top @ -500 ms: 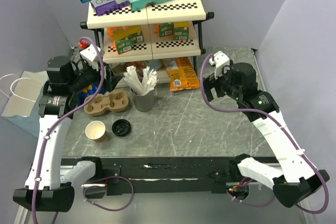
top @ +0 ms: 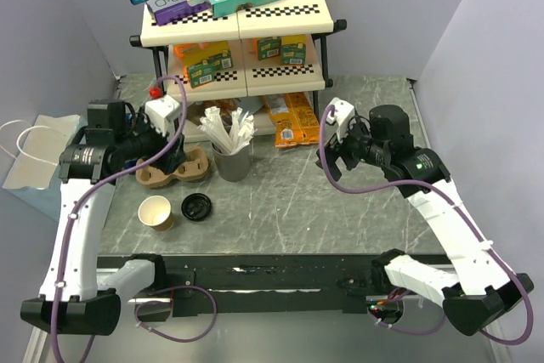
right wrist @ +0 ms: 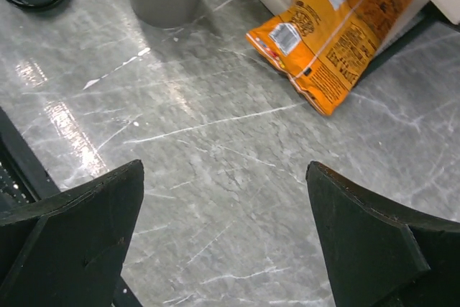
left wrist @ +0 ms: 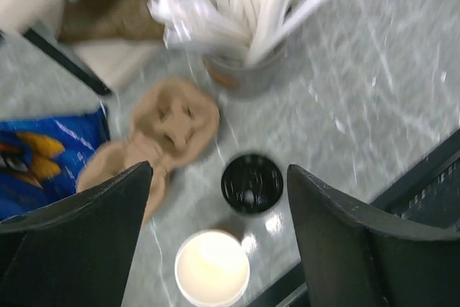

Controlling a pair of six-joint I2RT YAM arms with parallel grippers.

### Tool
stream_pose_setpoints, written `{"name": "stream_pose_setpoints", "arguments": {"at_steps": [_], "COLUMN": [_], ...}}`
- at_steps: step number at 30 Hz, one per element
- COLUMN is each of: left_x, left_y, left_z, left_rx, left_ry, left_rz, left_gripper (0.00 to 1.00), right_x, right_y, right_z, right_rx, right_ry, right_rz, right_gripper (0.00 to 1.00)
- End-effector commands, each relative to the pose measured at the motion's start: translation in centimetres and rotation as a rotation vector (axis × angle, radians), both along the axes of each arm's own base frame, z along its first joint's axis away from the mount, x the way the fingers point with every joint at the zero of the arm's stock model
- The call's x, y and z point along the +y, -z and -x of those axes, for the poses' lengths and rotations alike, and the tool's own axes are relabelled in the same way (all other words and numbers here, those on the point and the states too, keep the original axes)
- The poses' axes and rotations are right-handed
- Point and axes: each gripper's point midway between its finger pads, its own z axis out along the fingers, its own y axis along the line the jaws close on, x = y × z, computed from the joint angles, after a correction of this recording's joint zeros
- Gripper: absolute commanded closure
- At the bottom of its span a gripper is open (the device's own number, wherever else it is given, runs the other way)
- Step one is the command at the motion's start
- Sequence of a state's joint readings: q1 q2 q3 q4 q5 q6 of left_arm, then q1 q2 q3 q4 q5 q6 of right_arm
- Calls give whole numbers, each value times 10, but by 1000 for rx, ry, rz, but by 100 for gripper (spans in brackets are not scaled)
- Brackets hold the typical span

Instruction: Pack the takeout coffee

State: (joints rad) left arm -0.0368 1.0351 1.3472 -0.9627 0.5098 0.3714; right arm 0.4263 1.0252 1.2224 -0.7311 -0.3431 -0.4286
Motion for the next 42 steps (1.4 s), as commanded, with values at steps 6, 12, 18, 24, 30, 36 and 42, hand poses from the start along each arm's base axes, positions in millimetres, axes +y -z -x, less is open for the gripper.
{"name": "stream_pose_setpoints", "arguments": {"at_steps": [6, 12, 18, 24, 30, 36, 42], "left_x": [41, 38, 46, 51, 58, 59, 56], "left_y": [90, 116, 152, 177, 185, 202, 207], "left_z": [62, 83, 103, 112, 94, 95, 98], "left_rx": [326, 409, 601, 693, 617, 635, 647], "left_ry": [178, 247, 172, 95, 7, 8, 20], "left_rz": [-349, -349, -366, -383, -421, -440, -450], "left_gripper": [31, 35, 37, 36, 38, 47, 62], "right_x": [12, 11, 11, 12, 14, 14, 11], "right_y": [-1, 8, 14, 20, 19, 22, 28], "right_z": [4, 8, 14, 13, 12, 9, 9], "right_rx": [4, 22, 38, 55, 64, 68, 72], "right_ry": [-69, -62, -69, -69, -69, -62, -47], "right_rz": [-10, -17, -23, -21, -32, -28, -16], "right_gripper": [1, 0, 0, 0, 0, 0, 0]}}
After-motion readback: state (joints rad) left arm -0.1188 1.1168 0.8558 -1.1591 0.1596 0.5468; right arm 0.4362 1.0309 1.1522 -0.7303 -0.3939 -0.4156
